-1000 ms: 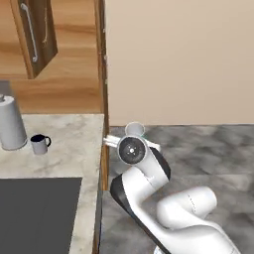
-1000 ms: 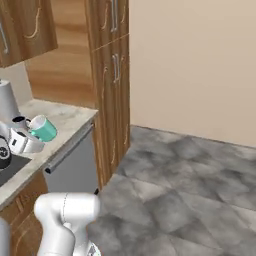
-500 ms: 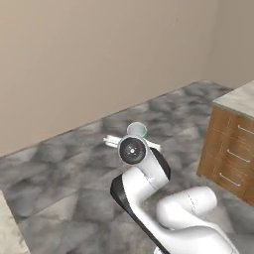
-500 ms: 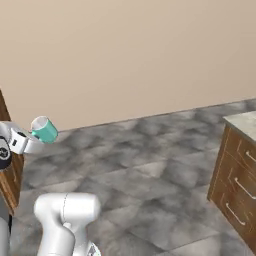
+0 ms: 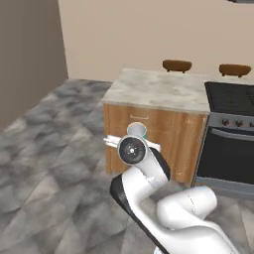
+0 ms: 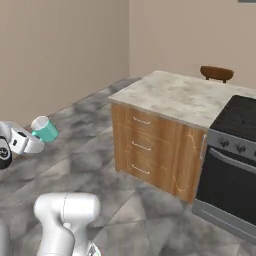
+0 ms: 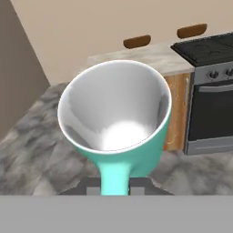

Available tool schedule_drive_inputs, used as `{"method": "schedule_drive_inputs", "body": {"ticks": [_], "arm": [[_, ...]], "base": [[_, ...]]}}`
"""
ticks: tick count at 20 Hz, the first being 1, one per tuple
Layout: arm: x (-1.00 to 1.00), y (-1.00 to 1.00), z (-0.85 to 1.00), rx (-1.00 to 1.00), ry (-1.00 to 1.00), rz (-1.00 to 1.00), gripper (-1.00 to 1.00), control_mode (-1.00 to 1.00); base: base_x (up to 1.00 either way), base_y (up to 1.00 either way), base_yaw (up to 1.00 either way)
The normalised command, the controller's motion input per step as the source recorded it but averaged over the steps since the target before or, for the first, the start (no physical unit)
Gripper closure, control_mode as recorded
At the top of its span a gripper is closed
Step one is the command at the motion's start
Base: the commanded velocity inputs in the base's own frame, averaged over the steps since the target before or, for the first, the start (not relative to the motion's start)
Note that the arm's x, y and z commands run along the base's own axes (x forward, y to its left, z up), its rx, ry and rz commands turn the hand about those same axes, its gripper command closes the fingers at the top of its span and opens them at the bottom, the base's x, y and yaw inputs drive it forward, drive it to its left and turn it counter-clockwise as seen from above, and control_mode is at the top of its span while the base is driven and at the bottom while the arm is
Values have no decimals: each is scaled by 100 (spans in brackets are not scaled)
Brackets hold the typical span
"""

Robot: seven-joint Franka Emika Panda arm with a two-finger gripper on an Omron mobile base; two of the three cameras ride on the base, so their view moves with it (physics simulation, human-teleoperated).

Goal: Clear the mugs and bowl far away from the sink.

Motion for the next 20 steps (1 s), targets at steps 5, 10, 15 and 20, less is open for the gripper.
{"method": "schedule_drive_inputs", "body": {"ticks": [5,10,15,20], "arm": [[0,0,0,0,0,0,100,100],[0,0,0,0,0,0,100,100],[0,0,0,0,0,0,100,100],[0,0,0,0,0,0,100,100]], "base": [[45,-37,-75],[100,1,-21],[100,11,-16],[100,15,-12]]}}
